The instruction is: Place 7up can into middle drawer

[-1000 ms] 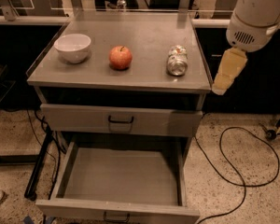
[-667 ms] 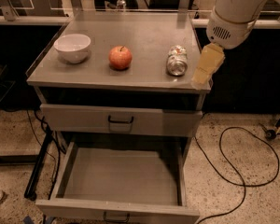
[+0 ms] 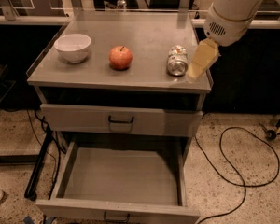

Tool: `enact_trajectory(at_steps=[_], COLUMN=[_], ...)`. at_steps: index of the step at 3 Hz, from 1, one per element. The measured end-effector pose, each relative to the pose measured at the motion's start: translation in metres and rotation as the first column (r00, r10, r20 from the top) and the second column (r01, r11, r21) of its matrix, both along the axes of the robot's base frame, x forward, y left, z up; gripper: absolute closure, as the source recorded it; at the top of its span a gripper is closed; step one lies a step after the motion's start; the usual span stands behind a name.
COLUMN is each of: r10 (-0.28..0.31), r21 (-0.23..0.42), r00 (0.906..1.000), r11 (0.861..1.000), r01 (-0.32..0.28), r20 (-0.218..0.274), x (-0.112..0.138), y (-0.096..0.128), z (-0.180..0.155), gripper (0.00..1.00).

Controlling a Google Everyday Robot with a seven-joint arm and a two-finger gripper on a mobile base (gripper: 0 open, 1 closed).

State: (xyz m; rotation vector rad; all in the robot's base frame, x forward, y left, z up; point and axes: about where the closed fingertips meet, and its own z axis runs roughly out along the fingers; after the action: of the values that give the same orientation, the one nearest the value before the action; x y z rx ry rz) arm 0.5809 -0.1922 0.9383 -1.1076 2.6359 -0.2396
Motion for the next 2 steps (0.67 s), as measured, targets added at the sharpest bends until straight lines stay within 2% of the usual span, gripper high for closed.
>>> enact_trajectory(at_steps=[1, 2], r10=[-0.141, -0.257], r21=[-0.003, -0.009], r00=[0.9899, 0.9664], r11=[0.99, 0.966], r01=[0.141, 0.257], r20=[-0.006, 0.009], x=[0.024, 0.046], y=[-0.006, -0.007], z=[-0.005, -0.009], gripper=[0.0, 0.0])
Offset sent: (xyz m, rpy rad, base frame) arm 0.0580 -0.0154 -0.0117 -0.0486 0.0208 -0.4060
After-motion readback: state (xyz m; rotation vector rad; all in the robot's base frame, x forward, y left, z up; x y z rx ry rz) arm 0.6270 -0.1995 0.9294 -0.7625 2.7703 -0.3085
